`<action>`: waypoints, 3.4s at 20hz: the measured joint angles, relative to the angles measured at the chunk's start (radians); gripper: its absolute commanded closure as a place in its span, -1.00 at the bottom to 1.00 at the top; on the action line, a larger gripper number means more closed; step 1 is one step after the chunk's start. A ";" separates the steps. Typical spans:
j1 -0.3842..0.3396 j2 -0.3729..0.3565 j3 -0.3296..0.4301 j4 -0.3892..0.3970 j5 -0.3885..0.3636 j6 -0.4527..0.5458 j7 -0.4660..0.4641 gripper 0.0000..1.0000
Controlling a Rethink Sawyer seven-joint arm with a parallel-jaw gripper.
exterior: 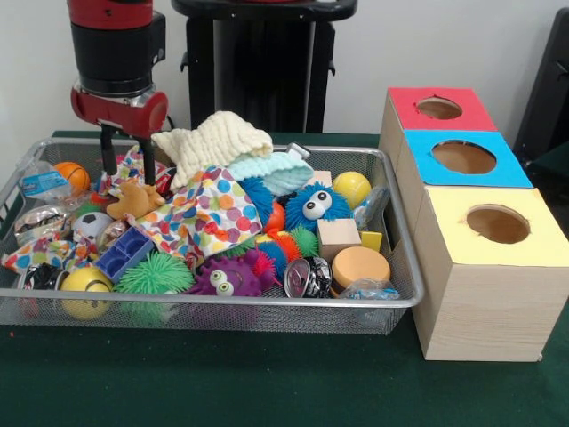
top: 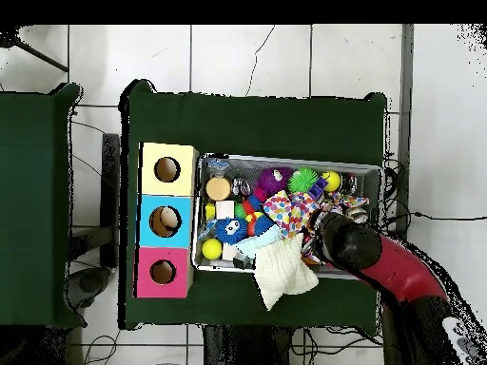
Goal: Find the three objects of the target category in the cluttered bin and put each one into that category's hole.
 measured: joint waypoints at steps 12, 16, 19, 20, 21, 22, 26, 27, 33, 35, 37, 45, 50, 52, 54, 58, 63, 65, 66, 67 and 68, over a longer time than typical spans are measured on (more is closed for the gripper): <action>0.022 0.000 0.000 0.000 0.000 0.000 0.000 -1.00; 0.021 0.000 0.000 0.000 0.000 0.000 0.000 -1.00; 0.019 0.000 0.000 0.000 0.000 0.000 0.000 -1.00; 0.018 0.000 0.000 0.000 0.000 0.000 0.000 -1.00; 0.016 0.000 0.000 0.000 0.000 0.000 0.000 -1.00; 0.015 0.000 0.000 0.000 0.000 0.000 0.000 -1.00; 0.015 0.005 0.000 0.000 0.000 0.000 0.000 -1.00; 0.015 0.011 0.000 0.000 0.000 0.000 0.000 -1.00; 0.015 0.035 0.000 0.000 0.000 0.000 0.000 -1.00; 0.015 0.041 0.000 0.000 0.000 0.000 0.000 -1.00; 0.015 0.047 0.000 0.000 0.000 0.000 0.000 -1.00; 0.003 0.058 0.000 0.000 0.000 0.000 0.000 -1.00; -0.016 0.060 0.000 0.000 0.000 0.000 0.000 -1.00; -0.028 0.061 0.001 0.000 0.000 0.000 0.000 -1.00; -0.034 0.061 0.001 0.000 0.000 0.000 0.000 -1.00; -0.053 0.063 0.002 0.000 0.000 0.000 0.000 -1.00; -0.059 0.074 0.002 -0.001 0.000 0.000 0.000 -1.00; -0.058 0.080 0.003 0.000 0.000 0.000 0.000 -1.00; -0.058 0.081 0.003 -0.001 0.000 0.000 0.000 -1.00; -0.058 0.083 0.003 -0.001 0.000 0.000 0.000 -1.00; -0.058 0.084 0.003 -0.001 0.000 0.000 0.000 -1.00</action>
